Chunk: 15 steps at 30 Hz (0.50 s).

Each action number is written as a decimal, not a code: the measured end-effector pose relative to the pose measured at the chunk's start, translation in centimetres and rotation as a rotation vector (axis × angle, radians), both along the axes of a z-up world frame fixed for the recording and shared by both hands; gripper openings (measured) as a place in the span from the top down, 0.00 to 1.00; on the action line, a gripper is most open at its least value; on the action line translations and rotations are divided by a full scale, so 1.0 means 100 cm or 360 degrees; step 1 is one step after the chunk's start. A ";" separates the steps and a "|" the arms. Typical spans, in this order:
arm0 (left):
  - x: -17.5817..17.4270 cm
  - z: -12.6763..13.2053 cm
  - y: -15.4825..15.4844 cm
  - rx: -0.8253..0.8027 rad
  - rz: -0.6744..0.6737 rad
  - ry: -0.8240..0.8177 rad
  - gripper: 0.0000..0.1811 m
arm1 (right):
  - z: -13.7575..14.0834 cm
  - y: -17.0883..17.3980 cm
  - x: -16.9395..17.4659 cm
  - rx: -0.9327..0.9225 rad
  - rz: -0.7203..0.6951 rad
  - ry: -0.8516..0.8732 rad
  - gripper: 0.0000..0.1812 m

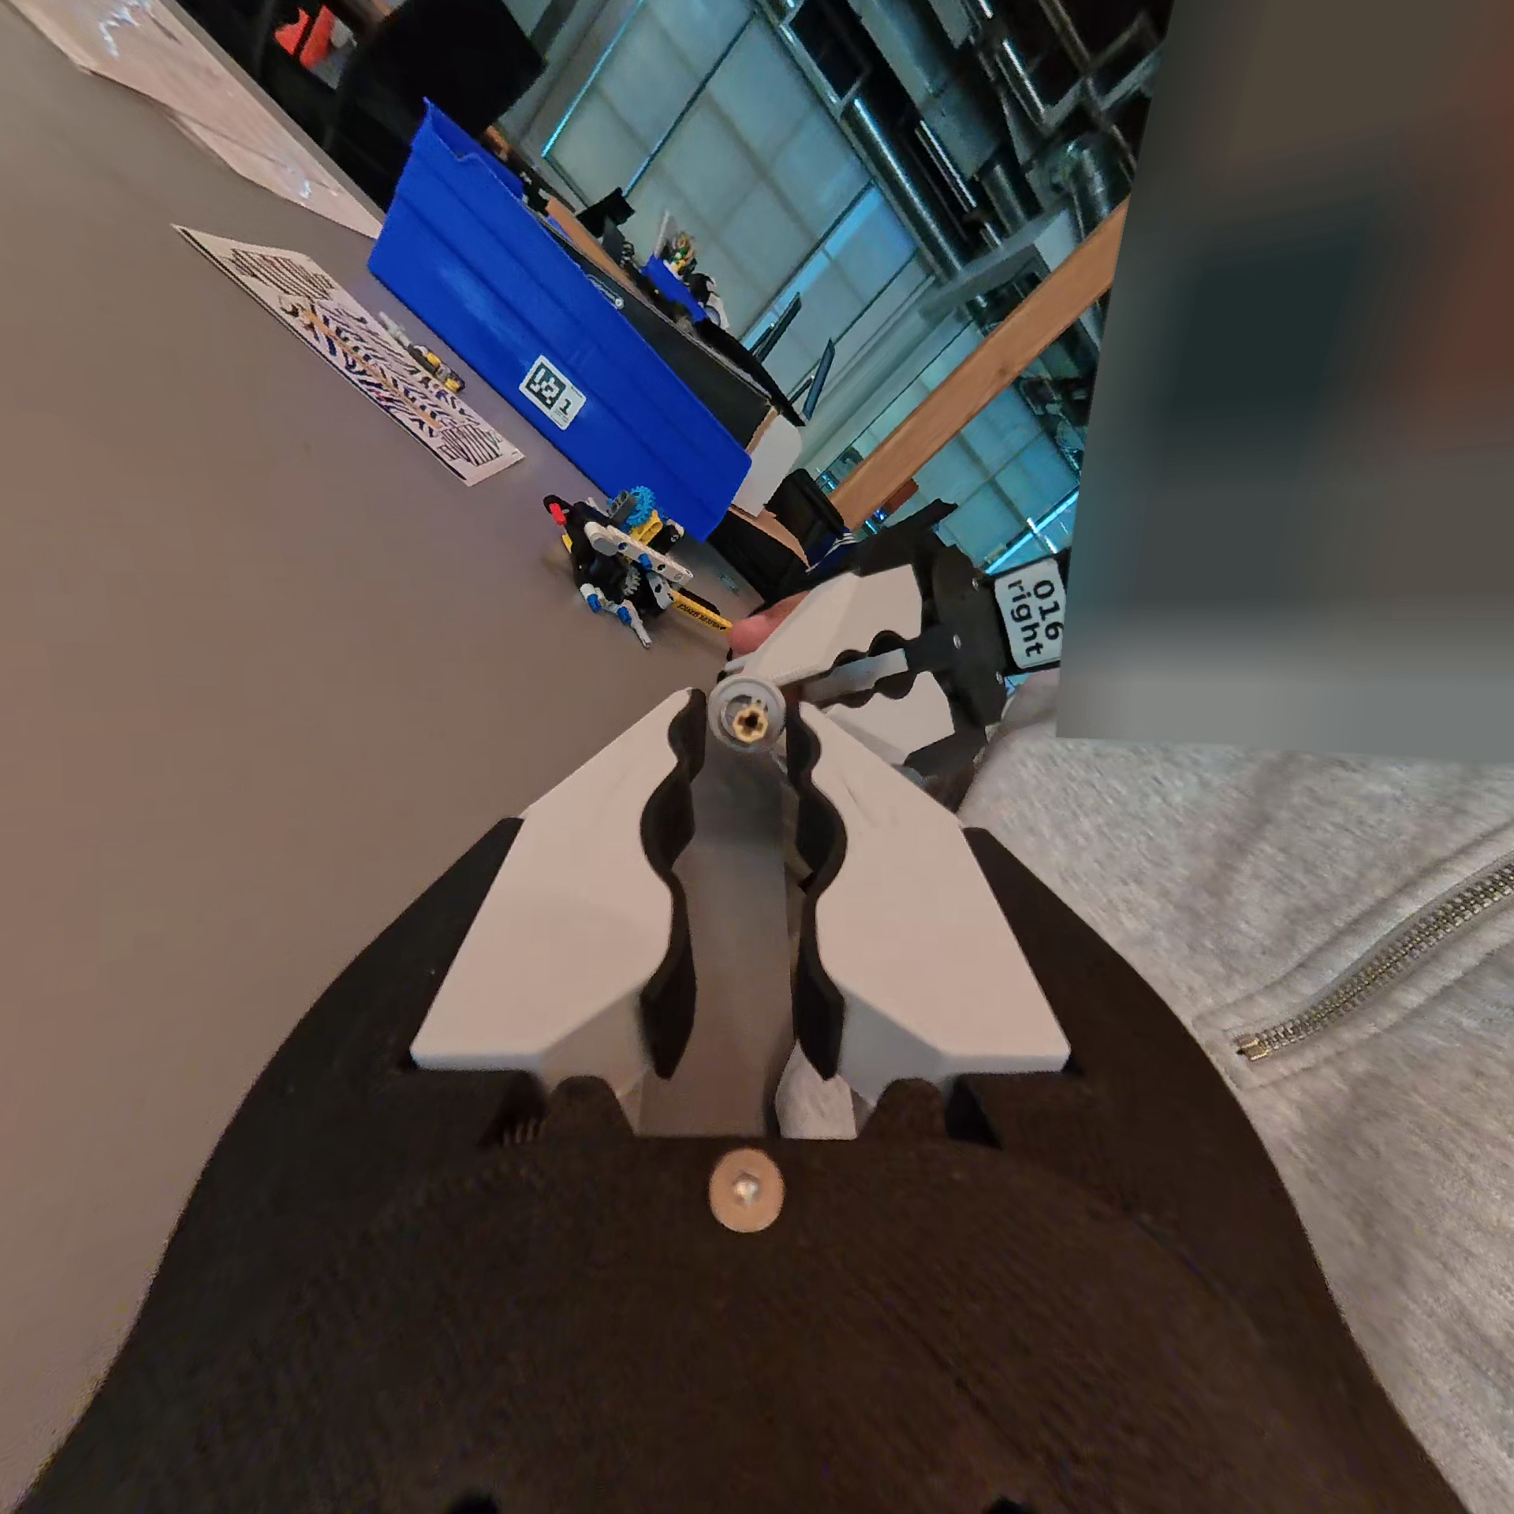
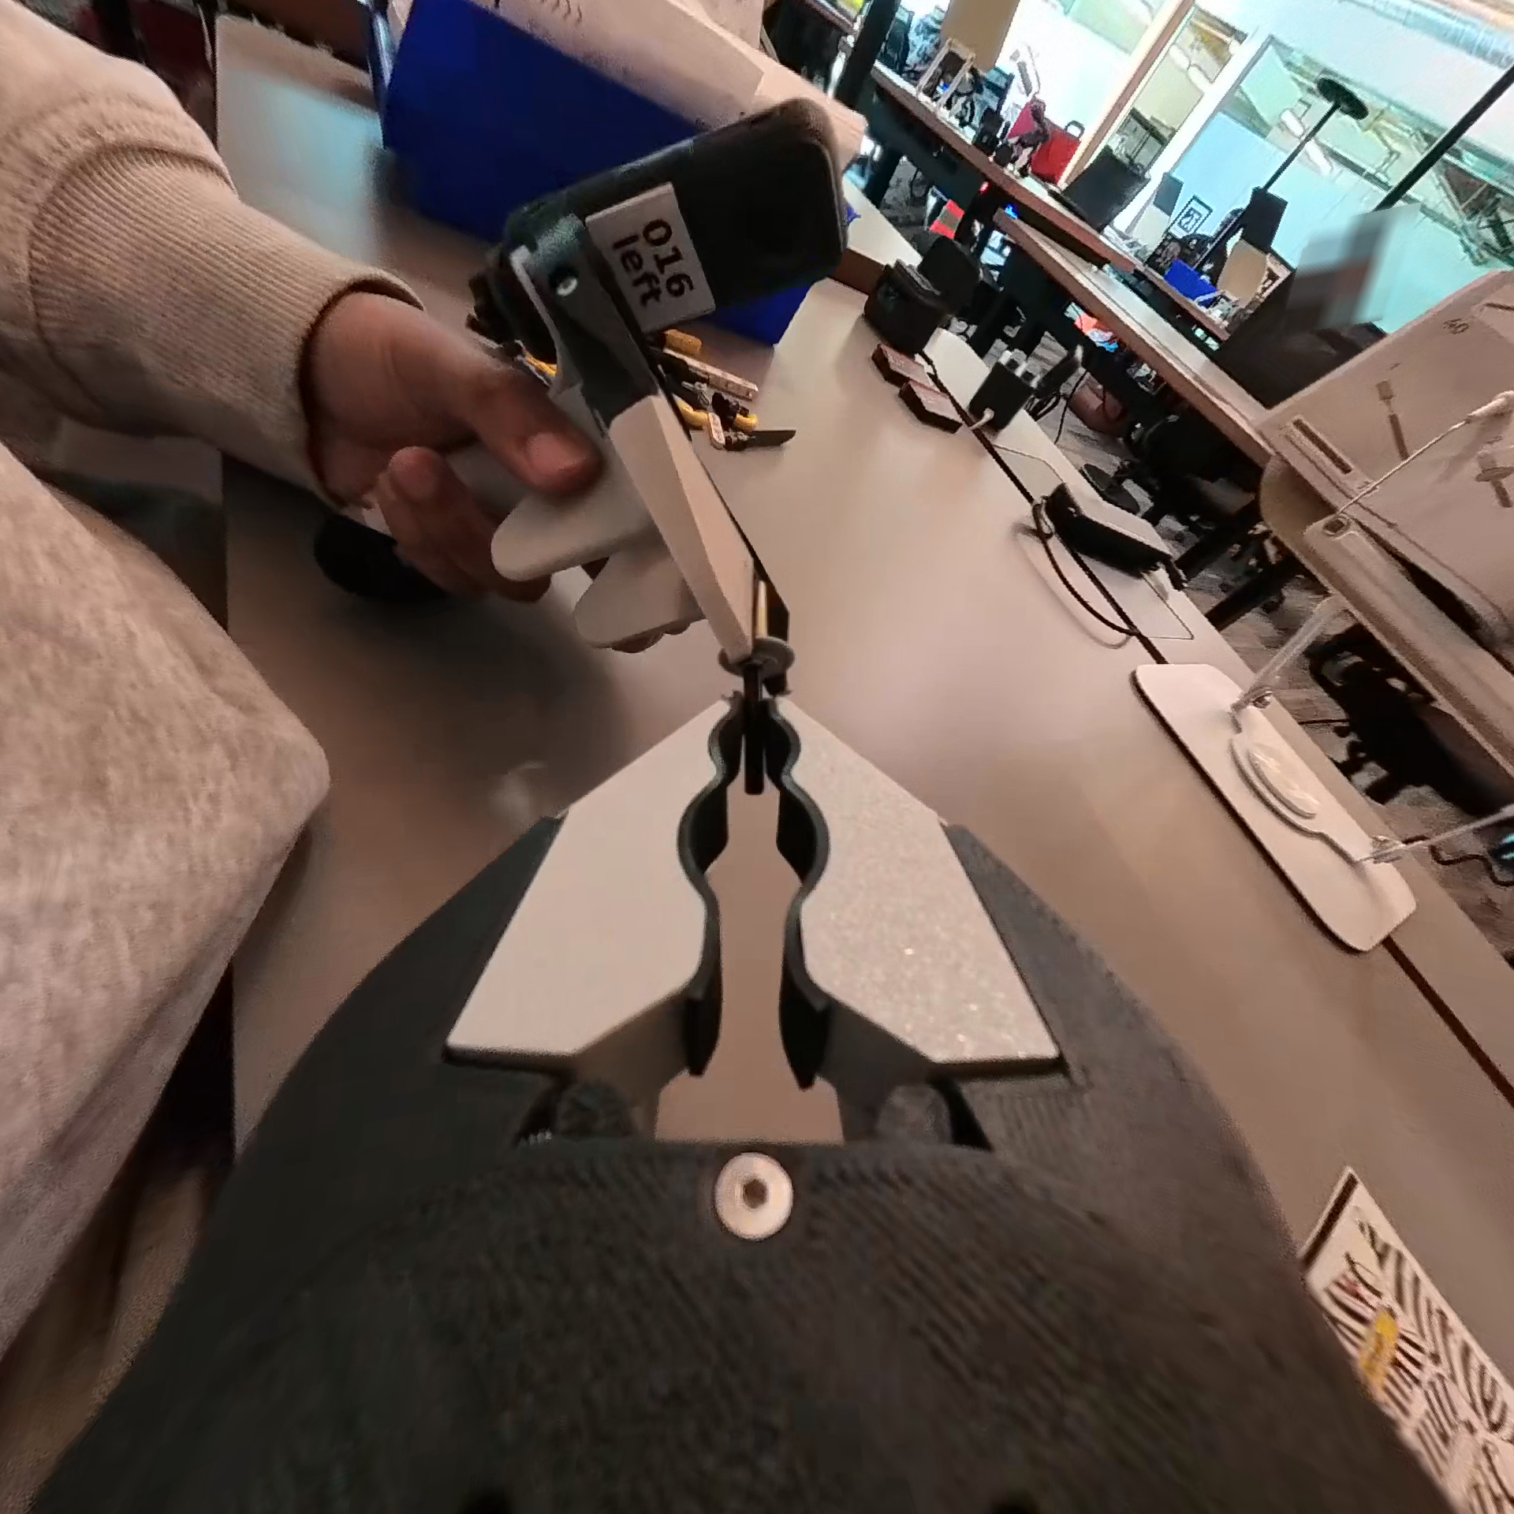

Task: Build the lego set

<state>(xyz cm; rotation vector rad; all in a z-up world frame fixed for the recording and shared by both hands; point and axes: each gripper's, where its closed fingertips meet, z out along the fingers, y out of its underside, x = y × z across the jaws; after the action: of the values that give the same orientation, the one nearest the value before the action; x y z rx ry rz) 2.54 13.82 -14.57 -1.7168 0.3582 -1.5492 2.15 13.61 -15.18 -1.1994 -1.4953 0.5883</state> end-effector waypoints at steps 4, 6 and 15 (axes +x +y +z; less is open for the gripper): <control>-0.001 0.004 -0.001 0.0002 -0.0025 -0.0057 0.90 | 0.000 0.000 -0.001 0.0013 -0.0006 -0.0006 0.99; 0.000 0.009 -0.004 0.0000 -0.0063 -0.0132 0.85 | 0.002 0.000 0.000 -0.0044 0.0003 0.0034 0.99; 0.005 0.036 -0.014 0.0128 -0.0104 -0.0358 0.86 | 0.041 -0.009 -0.003 -0.1133 0.0261 0.0628 0.99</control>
<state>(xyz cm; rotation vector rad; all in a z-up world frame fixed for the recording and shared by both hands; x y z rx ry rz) 3.07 12.39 -10.98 -1.4649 0.3591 -1.7319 1.83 12.71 -11.06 -1.3792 -1.0700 1.4623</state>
